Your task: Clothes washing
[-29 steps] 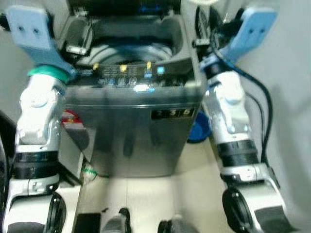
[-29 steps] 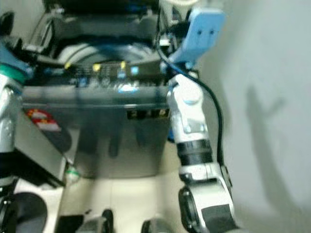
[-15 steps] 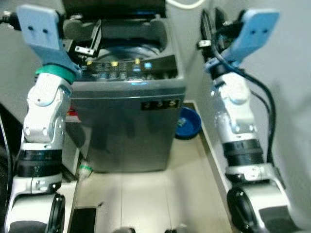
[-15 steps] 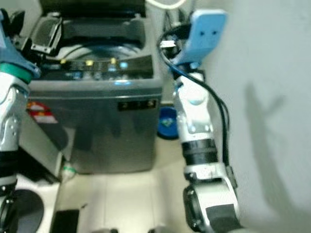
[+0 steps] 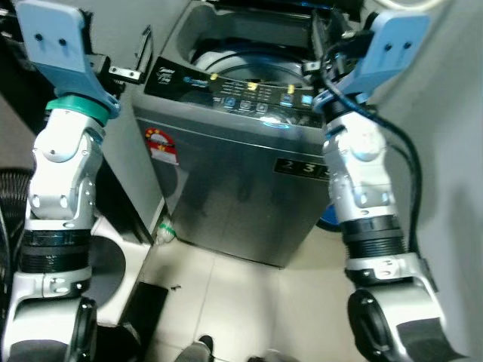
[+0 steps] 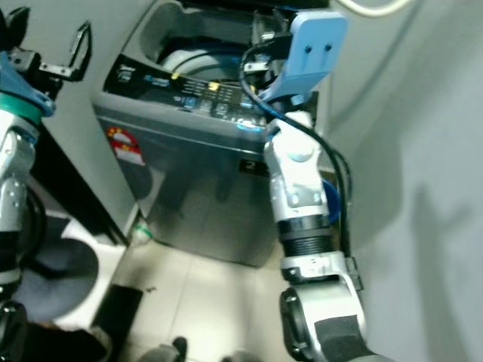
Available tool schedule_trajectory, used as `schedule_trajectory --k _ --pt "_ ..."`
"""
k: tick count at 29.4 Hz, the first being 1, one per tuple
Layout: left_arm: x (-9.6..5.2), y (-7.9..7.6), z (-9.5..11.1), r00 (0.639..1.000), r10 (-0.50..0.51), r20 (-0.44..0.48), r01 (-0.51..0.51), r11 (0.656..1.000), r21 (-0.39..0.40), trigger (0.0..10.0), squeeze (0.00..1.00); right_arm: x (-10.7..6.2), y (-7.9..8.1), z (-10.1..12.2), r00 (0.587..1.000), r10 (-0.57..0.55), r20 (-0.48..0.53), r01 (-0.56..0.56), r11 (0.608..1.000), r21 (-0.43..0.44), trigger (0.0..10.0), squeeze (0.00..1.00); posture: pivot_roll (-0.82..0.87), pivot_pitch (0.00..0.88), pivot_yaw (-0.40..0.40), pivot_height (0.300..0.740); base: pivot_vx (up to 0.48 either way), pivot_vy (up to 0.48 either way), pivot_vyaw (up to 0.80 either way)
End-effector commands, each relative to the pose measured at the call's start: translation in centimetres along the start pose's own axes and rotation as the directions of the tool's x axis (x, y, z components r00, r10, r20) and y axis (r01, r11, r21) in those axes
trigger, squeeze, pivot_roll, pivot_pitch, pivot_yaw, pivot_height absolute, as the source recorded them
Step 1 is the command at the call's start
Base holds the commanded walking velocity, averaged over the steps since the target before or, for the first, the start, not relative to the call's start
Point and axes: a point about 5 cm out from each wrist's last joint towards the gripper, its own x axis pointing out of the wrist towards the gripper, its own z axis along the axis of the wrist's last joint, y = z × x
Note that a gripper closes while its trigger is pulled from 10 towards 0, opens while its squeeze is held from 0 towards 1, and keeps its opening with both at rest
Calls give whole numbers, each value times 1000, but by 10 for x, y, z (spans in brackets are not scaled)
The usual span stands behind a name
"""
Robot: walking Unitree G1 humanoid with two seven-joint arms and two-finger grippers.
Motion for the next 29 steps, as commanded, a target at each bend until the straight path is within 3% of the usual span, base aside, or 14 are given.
schedule_trajectory --k 1,29 --pt "-2 -1 -2 1000 -9 -5 9 1000 8 10000 0 -1 0 -1 1000 -1 -2 1 1000 -2 10000 0 124 60 24 740 0 0 800" --pt "-3 -4 -3 999 -27 -19 27 999 19 10000 0 -2 0 -3 1000 -5 -14 5 1000 6 10000 0 127 76 29 740 0 0 800"
